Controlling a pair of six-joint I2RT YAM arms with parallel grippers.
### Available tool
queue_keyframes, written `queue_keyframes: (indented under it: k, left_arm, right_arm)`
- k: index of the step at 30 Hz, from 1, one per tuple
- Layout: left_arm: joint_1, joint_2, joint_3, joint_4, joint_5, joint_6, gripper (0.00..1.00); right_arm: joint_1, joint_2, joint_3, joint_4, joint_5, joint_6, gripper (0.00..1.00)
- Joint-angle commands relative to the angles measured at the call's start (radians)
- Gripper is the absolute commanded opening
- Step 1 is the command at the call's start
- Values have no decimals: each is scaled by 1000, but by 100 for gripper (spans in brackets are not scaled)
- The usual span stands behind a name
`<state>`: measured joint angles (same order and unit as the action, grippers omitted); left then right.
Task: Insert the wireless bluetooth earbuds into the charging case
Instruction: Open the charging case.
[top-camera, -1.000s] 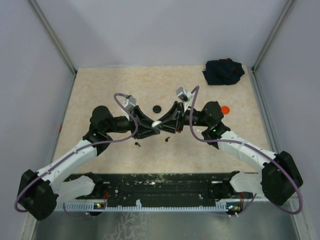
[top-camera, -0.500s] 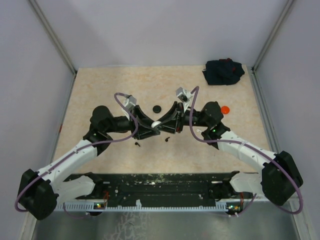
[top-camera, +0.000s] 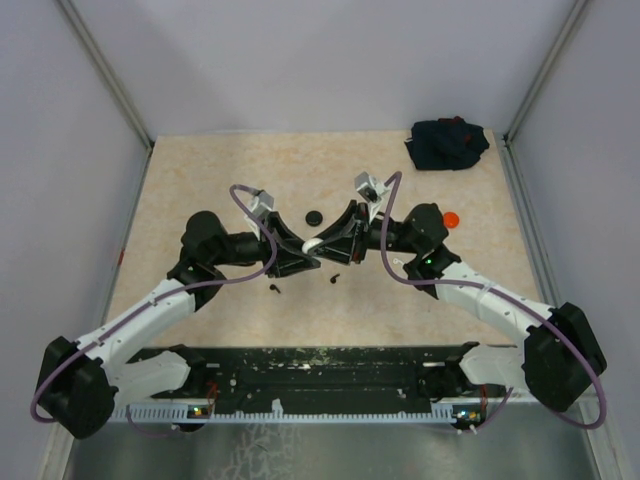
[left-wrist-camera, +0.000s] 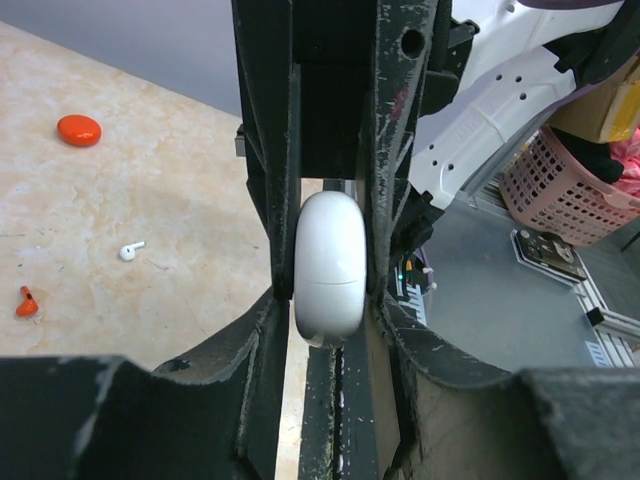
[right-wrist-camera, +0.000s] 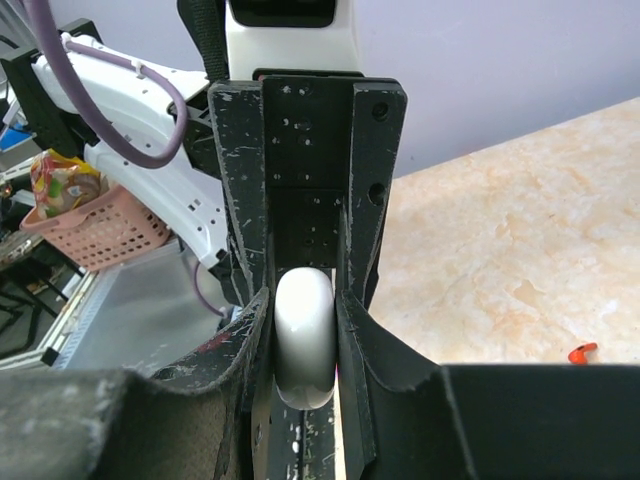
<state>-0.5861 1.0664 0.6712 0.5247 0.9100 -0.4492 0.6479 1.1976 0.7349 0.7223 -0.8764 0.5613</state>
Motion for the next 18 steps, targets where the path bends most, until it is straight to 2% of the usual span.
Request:
queue_keyframes:
  k: [1,7,12,14,18]
  left_arm:
    - [5,-6,-5,40,5,-2,37]
    - [5,-15,-3,53,-3,-17,35]
    - [5,-24,-2,82,-11,-41,40]
    - [6,-28,-6,97,-16,-48,33]
    - [6,-32,-5,78,-17,-14,7]
  right_arm:
    - [13,-24,22,94,-21,14,9]
    - [19,-14,18,116,-55,22,10]
    - [27,-5,11,114,-55,12,12]
    - [27,1,9,113,-57,10,13]
    - [28,-3,14,93,-56,5,18]
